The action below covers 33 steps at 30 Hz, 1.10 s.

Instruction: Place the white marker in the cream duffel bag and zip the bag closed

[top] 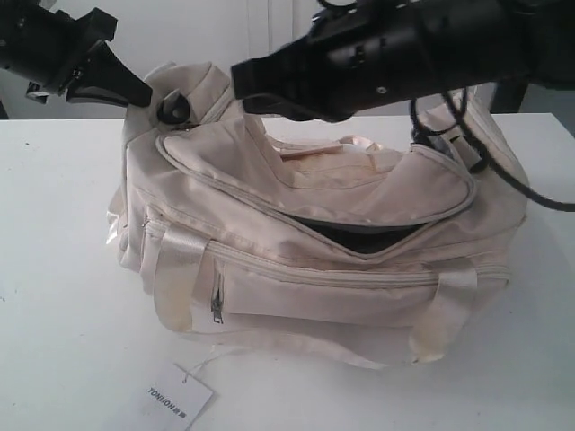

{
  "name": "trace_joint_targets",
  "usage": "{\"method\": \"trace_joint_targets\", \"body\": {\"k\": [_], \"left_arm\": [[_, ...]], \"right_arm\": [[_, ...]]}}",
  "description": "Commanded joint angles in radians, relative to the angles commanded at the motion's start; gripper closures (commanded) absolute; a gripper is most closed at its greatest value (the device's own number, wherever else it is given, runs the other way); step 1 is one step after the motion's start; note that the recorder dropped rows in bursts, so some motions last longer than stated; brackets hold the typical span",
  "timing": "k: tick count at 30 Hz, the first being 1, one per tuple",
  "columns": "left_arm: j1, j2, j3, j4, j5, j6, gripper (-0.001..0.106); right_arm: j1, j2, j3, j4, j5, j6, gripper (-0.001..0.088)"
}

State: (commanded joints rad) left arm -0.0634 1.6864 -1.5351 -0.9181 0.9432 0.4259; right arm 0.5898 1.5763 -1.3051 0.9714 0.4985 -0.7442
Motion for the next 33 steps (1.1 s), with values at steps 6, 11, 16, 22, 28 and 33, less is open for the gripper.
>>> {"method": "trace_joint_targets", "body": {"k": [6,11,16,22,28,33], "left_arm": [[0.0,0.0,0.0,0.0,0.014,0.022,0.105],[0.0,0.0,0.0,0.0,0.016,0.041,0.105],[0.0,0.0,0.0,0.0,0.019,0.046,0.105],[0.0,0.0,0.0,0.0,0.021,0.046,0.105],[0.0,0.0,0.0,0.0,0.021,0.046,0.105],[0.0,0.0,0.0,0.0,0.023,0.046,0.105]], "right_arm": [[0.036,0.128,-0.122,-0.003,-0.007,0.031,0.0868],[0.037,0.2,-0.138,-0.043,0.016,0.053,0.0868],[0.037,0.253,-0.138,-0.189,0.081,0.173,0.0868],[0.037,0.266,-0.138,-0.215,0.091,0.2,0.0868],[0.037,0.249,-0.142,-0.213,0.05,0.251,0.0868],[0.007,0.2,-0.142,-0.213,0.009,0.33,0.0868]]}}
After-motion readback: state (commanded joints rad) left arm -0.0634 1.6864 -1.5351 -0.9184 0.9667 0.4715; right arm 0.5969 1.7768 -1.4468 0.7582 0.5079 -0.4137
